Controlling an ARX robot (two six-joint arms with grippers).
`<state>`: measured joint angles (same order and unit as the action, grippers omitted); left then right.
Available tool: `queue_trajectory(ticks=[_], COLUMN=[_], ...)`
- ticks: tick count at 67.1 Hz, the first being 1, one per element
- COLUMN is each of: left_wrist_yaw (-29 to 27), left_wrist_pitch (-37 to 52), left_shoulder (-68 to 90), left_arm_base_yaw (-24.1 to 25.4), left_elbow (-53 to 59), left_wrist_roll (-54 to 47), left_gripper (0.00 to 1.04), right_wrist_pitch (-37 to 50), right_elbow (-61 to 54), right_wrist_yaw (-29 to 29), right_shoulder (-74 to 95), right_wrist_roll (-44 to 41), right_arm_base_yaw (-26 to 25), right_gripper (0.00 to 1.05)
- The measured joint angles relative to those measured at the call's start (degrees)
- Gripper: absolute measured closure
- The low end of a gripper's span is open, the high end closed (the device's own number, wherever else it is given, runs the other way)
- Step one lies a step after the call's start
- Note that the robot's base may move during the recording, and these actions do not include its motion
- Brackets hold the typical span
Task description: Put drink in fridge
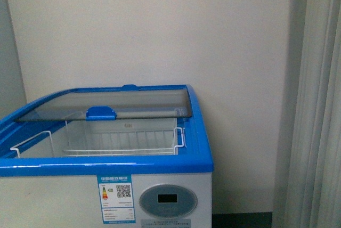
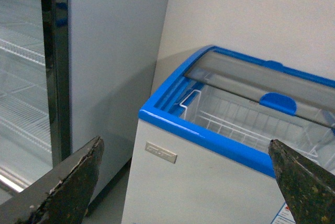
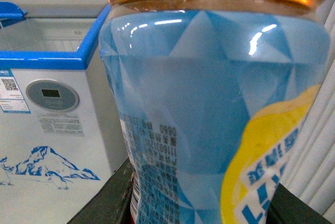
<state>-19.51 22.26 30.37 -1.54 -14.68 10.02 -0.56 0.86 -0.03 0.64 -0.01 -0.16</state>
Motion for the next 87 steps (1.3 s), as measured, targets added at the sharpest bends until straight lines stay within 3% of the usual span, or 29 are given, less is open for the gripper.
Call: queue_trajectory(ticks=[4,9,15,46,54,87], left_wrist_yaw=[0.66,14.75,19.39,19.50,19.50,19.50], left_wrist_pitch=[-0.24,-8.13,-8.79,-9.18,-9.79,-9.97], left_shoulder=[-0.13,-2.47,-4.02,-10.91,-12.74,-13.40], left_arm_base_yaw=[0.02,1.18,1.18,1.33,1.33,1.33], left_elbow=[0.02,0.15,1.86,8.22,9.46,9.90], left_wrist_roll=[-0.09,-5.16,-7.48,-9.25,-9.44,-9.46], left_gripper=[0.09,0.24,0.38,1.03,1.02,0.31], right_wrist_pitch=[0.00,0.00,0.00,0.00,0.02,0.00], right_elbow=[0.00,0.00,0.00,0.00,0.00,0.00], right_wrist_yaw=[0.00,0.02,-0.07,0.02,-0.02,0.00], right_shoulder=[0.00,0.00,0.00,0.00,0.00,0.00], right_wrist_roll=[0.00,0.00,0.00,0.00,0.00,0.00], right_arm_base_yaw=[0.00,0.00,0.00,0.00,0.00,0.00], right_gripper=[0.65,0.65,0.65,0.65,0.65,0.65])
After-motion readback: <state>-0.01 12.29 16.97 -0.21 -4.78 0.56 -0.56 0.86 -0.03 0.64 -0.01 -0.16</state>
